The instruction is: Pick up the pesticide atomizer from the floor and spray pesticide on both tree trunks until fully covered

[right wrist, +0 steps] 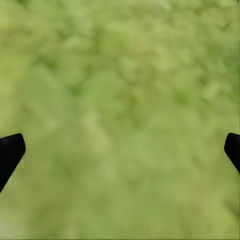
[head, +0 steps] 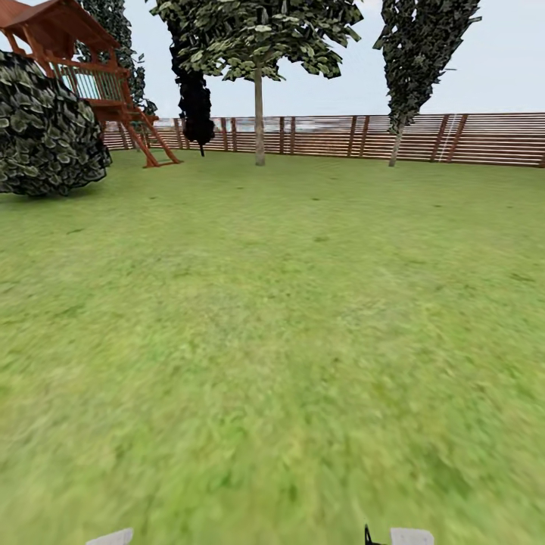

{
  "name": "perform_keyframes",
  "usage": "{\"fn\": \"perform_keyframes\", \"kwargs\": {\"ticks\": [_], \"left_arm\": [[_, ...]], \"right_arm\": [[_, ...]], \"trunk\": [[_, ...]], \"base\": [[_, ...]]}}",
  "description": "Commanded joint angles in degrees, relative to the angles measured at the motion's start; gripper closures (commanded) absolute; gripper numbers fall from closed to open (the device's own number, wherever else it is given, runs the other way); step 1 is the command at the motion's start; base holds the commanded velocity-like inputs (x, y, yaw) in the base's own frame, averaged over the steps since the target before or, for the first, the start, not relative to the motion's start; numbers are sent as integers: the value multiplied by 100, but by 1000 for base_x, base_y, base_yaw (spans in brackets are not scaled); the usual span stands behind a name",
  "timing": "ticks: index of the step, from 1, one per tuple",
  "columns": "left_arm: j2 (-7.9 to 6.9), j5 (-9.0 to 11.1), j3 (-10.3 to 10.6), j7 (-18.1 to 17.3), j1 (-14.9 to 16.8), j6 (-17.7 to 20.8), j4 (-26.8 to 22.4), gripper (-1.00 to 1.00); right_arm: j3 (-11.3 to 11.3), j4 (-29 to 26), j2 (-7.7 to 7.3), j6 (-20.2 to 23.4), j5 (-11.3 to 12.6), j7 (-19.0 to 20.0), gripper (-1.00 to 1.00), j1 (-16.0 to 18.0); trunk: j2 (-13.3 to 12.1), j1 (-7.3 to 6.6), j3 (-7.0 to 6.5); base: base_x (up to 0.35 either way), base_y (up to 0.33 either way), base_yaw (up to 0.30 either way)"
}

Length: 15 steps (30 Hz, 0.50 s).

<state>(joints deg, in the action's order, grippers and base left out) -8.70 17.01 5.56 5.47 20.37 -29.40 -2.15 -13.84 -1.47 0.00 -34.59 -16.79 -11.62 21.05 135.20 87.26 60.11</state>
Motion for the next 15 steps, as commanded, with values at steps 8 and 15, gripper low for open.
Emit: {"fn": "perform_keyframes", "kwargs": {"ticks": [8,15], "left_arm": [[0,22,51,33,2,-12,2,100],[-1,29,50,33,2,-7,2,100]], "right_arm": [[-31,6,0,-13,-61,-33,-100,4],[-31,6,0,-13,-61,-31,-100,4]], "trunk": [[2,2,5],[2,2,5]], "base": [[340,0,0],[340,0,0]]}}
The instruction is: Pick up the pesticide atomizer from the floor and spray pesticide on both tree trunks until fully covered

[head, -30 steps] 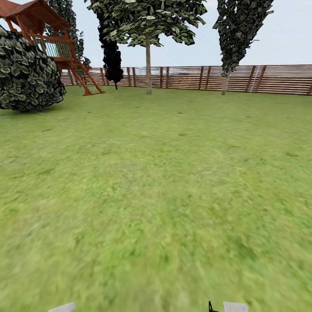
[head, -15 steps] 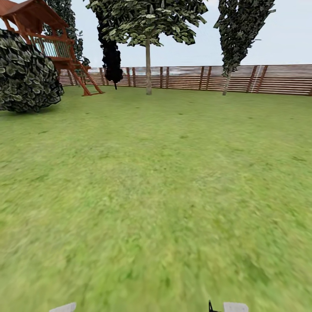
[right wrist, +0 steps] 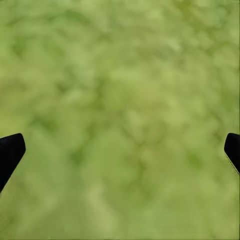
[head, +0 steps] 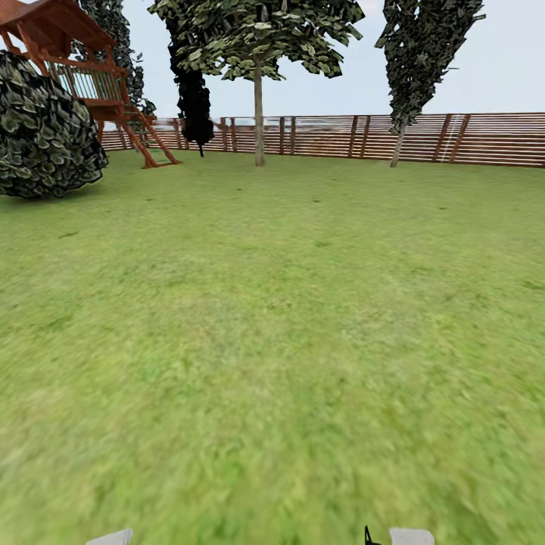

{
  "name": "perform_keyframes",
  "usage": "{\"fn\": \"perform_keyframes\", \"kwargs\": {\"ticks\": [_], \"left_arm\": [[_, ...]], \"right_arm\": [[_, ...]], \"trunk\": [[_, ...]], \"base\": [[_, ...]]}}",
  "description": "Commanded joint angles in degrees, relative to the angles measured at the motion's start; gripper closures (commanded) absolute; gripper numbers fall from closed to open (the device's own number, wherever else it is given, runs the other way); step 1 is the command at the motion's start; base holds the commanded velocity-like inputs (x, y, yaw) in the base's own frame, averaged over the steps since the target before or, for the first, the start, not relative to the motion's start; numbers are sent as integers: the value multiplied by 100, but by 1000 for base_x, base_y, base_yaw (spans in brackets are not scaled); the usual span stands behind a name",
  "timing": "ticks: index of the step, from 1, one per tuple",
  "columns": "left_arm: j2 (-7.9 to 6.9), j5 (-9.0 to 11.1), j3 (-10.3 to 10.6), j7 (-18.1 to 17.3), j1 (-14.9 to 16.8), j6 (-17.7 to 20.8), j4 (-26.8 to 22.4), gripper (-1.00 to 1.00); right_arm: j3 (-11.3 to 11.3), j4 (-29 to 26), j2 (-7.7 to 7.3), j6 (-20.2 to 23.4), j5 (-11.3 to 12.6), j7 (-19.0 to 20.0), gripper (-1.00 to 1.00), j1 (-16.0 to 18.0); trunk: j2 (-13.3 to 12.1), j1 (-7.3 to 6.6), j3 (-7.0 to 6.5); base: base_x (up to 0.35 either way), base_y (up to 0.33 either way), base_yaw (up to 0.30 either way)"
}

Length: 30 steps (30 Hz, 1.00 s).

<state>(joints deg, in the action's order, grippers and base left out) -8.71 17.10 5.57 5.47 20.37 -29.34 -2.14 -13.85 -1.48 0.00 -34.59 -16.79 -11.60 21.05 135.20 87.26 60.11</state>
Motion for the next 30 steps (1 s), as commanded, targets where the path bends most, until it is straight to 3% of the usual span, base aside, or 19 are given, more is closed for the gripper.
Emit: {"fn": "perform_keyframes", "kwargs": {"ticks": [1,30], "left_arm": [[0,21,50,33,2,-14,-2,100],[18,13,52,33,2,-16,3,100]], "right_arm": [[-30,7,0,-13,-61,-33,-100,4],[-30,8,0,-13,-61,-33,-100,4]], "trunk": [[2,2,5],[2,2,5]], "base": [[340,0,0],[340,0,0]]}}
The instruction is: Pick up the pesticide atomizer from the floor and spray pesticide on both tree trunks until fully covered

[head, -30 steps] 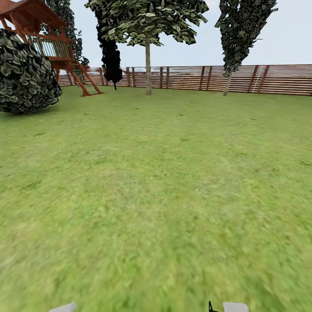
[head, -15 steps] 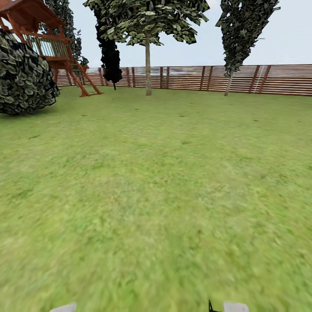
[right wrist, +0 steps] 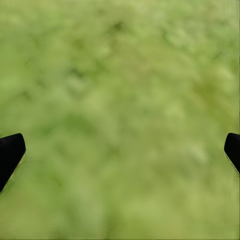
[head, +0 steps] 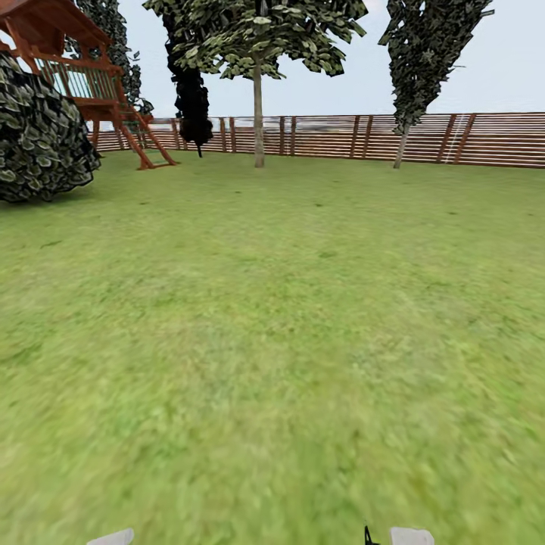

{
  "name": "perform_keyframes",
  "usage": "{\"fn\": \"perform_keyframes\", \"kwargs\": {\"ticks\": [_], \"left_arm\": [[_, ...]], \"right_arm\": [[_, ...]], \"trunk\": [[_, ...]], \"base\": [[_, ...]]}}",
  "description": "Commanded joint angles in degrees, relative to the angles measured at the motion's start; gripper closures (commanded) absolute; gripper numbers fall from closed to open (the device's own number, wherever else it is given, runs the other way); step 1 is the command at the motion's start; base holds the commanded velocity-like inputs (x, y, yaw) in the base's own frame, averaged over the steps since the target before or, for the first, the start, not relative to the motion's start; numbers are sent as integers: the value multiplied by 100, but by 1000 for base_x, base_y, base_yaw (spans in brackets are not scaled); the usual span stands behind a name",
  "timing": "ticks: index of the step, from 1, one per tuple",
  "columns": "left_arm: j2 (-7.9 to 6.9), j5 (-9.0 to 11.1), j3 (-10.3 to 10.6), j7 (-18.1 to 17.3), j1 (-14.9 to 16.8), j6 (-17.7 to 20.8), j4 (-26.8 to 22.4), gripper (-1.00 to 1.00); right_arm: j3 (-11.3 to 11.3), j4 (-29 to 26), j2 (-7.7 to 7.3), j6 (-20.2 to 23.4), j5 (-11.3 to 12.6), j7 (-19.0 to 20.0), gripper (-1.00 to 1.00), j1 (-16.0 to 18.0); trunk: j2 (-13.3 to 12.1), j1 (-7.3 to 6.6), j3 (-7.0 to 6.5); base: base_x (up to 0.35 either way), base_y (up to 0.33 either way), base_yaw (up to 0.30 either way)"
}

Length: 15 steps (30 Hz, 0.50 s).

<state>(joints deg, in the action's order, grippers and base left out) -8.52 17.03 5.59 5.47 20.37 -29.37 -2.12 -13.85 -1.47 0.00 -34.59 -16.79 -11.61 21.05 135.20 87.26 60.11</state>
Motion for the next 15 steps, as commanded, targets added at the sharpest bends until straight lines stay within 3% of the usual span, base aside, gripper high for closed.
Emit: {"fn": "perform_keyframes", "kwargs": {"ticks": [1,15], "left_arm": [[0,20,49,33,2,-14,1,100],[0,26,47,33,2,-7,2,100]], "right_arm": [[-30,7,0,-14,-61,-34,-100,4],[-30,7,0,-13,-61,-34,-100,4]], "trunk": [[2,2,5],[2,2,5]], "base": [[339,0,0],[340,0,0]]}}
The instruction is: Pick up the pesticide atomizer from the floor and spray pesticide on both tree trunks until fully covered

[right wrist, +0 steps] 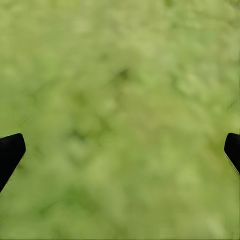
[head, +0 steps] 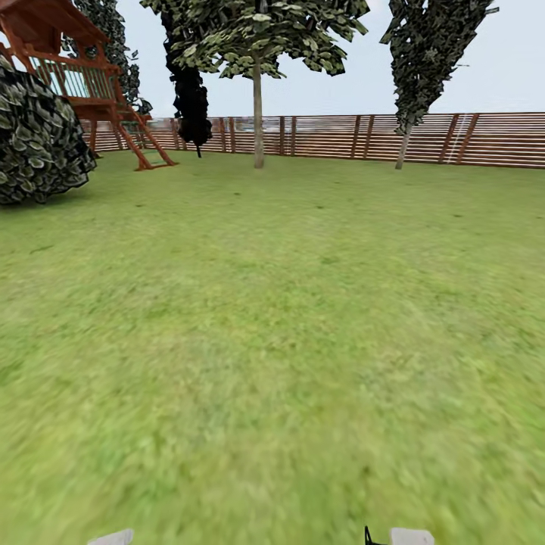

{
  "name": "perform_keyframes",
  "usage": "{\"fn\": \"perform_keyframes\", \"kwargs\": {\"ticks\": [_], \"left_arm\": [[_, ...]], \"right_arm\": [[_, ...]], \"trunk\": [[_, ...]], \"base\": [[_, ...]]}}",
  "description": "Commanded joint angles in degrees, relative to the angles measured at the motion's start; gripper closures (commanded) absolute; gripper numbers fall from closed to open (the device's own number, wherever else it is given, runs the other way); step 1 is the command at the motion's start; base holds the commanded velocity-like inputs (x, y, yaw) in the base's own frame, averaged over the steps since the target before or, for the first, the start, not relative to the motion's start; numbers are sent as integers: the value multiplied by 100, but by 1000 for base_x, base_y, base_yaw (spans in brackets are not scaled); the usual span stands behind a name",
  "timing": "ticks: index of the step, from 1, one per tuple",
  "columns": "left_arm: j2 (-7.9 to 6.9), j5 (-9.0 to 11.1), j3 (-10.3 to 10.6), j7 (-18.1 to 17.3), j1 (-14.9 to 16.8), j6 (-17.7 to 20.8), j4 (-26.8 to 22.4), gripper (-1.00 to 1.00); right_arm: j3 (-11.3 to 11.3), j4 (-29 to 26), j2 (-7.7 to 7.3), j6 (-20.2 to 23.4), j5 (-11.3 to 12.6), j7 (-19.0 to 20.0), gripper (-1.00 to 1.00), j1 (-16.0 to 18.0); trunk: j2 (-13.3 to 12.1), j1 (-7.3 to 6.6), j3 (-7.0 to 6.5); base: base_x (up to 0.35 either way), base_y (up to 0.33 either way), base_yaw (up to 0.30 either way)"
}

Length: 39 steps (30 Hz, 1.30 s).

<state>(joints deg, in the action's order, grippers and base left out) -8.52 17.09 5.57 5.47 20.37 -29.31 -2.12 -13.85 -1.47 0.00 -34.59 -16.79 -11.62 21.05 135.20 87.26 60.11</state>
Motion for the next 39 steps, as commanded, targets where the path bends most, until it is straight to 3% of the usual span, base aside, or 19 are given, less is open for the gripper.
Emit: {"fn": "perform_keyframes", "kwargs": {"ticks": [1,39], "left_arm": [[0,20,50,33,2,-13,1,100],[-9,22,50,33,2,-22,-3,100]], "right_arm": [[-30,7,0,-13,-61,-33,-100,4],[-30,6,0,-13,-61,-34,-100,-5]], "trunk": [[2,2,5],[2,2,5]], "base": [[339,0,0],[340,0,0]]}}
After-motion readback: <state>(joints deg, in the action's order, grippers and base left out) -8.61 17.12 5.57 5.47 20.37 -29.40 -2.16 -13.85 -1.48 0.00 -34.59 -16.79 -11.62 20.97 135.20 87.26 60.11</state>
